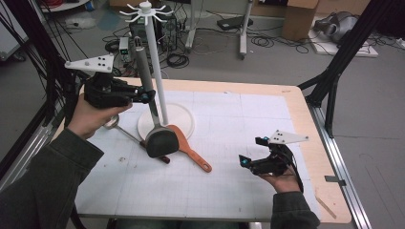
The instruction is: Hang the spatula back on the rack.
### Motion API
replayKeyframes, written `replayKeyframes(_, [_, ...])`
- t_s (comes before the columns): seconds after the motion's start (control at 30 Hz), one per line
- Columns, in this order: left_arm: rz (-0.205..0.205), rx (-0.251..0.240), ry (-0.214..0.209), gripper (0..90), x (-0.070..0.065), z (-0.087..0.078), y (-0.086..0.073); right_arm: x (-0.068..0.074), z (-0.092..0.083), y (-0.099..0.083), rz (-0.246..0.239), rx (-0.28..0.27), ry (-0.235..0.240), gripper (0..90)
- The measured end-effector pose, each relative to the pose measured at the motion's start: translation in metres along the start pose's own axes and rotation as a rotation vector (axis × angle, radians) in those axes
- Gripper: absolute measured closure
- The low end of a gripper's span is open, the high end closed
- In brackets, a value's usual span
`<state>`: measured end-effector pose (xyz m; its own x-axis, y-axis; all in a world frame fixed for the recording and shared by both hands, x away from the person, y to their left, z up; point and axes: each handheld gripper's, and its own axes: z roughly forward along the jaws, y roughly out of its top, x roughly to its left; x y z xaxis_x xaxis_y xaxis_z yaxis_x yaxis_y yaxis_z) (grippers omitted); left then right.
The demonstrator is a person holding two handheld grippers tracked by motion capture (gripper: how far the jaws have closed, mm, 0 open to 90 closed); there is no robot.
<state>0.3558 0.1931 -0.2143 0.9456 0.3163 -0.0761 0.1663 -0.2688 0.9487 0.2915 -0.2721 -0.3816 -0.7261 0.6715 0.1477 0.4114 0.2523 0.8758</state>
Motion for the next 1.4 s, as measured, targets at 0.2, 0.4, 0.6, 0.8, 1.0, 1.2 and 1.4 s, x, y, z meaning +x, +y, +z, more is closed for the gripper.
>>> replayKeyframes(0.2, [-0.005, 0.004, 0.009, 87.2, 0.009, -0.001, 0.008, 0.000, 0.000, 0.000, -0.003, -0.003, 0.002, 0.5])
replayKeyframes(0.4, [-0.001, 0.013, 0.008, 87.1, 0.016, 0.000, 0.015, 0.001, 0.001, 0.000, -0.002, 0.002, 0.006, 0.5])
replayKeyframes(0.6, [-0.006, 0.025, -0.011, 87.1, 0.023, 0.005, 0.018, 0.000, 0.002, 0.000, -0.010, -0.003, 0.008, 0.5])
replayKeyframes(0.8, [-0.017, 0.033, -0.013, 87.1, 0.030, 0.010, 0.018, -0.001, 0.001, -0.001, -0.006, -0.008, 0.004, 0.5])
replayKeyframes(1.0, [-0.036, 0.030, -0.012, 87.1, 0.039, 0.014, 0.019, -0.001, 0.002, -0.001, -0.005, -0.003, -0.002, 0.5])
replayKeyframes(1.2, [-0.046, 0.033, -0.009, 87.1, 0.044, 0.016, 0.018, -0.001, 0.002, -0.001, -0.009, -0.008, -0.001, 0.5])
replayKeyframes(1.4, [-0.056, 0.033, -0.005, 87.1, 0.047, 0.018, 0.016, -0.001, 0.002, -0.001, -0.003, -0.004, 0.003, 0.5])
